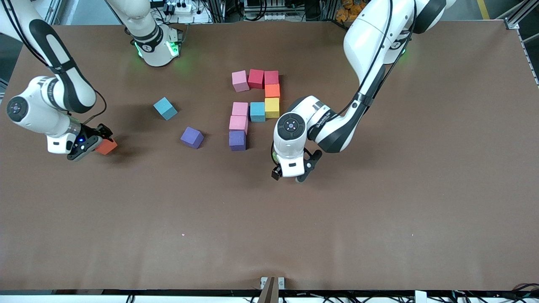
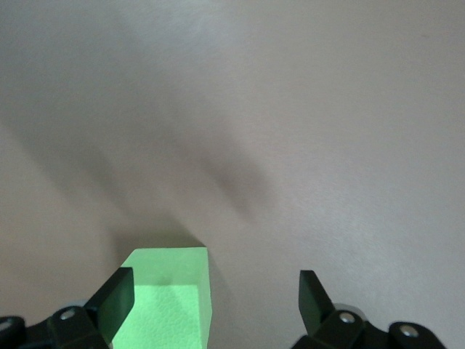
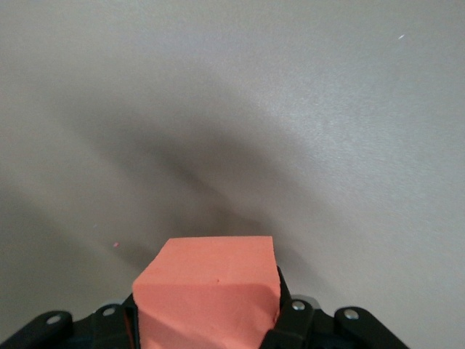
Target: Form number 2 with 11 blocks
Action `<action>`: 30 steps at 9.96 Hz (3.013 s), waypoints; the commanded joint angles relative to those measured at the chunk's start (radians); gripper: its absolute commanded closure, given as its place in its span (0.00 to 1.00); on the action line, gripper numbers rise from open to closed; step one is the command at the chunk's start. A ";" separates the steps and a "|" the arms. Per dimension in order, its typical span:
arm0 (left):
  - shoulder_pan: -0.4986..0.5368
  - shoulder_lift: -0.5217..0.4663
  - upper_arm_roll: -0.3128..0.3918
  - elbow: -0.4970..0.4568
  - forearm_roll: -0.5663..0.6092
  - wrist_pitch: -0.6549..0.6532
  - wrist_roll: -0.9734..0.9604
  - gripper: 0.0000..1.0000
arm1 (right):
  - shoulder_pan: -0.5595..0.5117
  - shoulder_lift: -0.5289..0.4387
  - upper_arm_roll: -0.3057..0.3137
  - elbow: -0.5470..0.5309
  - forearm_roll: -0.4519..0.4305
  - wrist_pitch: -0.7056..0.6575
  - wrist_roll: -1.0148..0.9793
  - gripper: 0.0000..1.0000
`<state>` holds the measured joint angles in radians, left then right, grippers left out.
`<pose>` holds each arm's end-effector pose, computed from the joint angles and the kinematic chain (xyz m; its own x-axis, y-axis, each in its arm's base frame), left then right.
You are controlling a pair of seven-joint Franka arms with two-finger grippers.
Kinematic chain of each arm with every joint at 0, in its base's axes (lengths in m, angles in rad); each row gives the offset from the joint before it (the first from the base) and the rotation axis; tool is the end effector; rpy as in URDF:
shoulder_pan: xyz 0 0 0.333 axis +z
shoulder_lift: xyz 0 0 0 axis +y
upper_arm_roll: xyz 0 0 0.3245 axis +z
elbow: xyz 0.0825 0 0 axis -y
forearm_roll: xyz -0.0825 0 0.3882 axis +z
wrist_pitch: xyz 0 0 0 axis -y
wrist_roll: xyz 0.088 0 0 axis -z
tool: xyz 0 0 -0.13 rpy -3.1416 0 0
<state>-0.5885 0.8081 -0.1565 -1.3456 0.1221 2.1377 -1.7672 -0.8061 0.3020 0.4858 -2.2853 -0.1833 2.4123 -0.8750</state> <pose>0.5706 -0.4836 0.2261 0.5372 0.8434 -0.0091 0.8434 -0.5373 -0.0077 0.4937 -0.1594 0.2063 0.7676 0.6386 -0.0540 0.6297 -0.7673 -0.1216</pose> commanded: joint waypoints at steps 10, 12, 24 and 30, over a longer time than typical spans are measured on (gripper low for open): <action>-0.008 -0.168 -0.008 -0.385 -0.010 0.281 -0.178 0.00 | 0.232 -0.001 0.315 0.270 0.114 -0.268 0.667 0.74; -0.005 -0.182 -0.008 -0.380 -0.010 0.281 -0.178 0.00 | 0.319 0.034 0.313 0.273 0.114 -0.204 0.850 0.74; -0.010 -0.122 -0.009 -0.366 -0.013 0.343 -0.172 1.00 | 0.840 0.270 -0.006 0.402 -0.008 0.059 1.358 0.74; 0.211 -0.233 -0.006 -0.368 -0.025 0.199 -0.198 1.00 | 0.950 0.299 -0.013 0.467 -0.015 0.047 1.482 0.74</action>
<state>-0.4220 0.6071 -0.1557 -1.6932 0.1211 2.3779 -1.9449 0.1016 0.5693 0.4888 -1.8545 -0.1745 2.4710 0.5524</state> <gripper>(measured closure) 0.414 0.383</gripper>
